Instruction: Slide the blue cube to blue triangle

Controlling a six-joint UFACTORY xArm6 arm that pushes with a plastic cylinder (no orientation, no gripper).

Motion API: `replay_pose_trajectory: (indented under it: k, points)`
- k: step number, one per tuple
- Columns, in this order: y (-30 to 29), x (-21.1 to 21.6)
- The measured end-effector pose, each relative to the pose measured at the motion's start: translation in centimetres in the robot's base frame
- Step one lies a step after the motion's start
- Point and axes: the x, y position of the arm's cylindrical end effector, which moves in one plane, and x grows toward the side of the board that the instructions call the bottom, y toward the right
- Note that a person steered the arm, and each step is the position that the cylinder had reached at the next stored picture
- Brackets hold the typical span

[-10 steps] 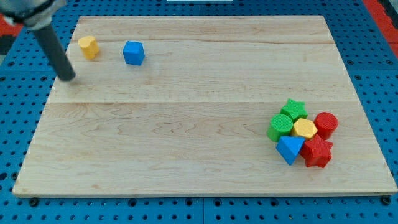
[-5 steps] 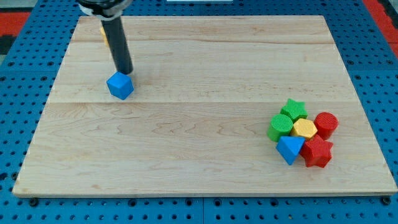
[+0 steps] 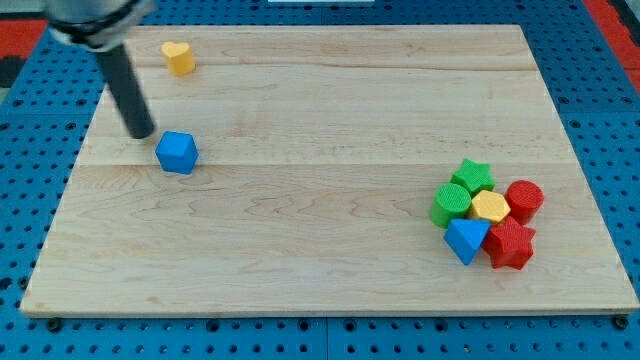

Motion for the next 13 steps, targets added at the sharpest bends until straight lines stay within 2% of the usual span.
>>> replay_pose_trajectory:
  k: [1, 2, 5, 6, 7, 8, 9, 11, 12, 13]
  points:
    - [7.5, 3.3]
    - [9.7, 5.2]
    - [9.6, 4.8]
    - [21.0, 8.3]
    - [31.4, 13.8]
    - [30.5, 15.7]
    - [26.2, 20.6]
    - [34.0, 21.9]
    - [35.2, 20.9]
    - [28.4, 22.2]
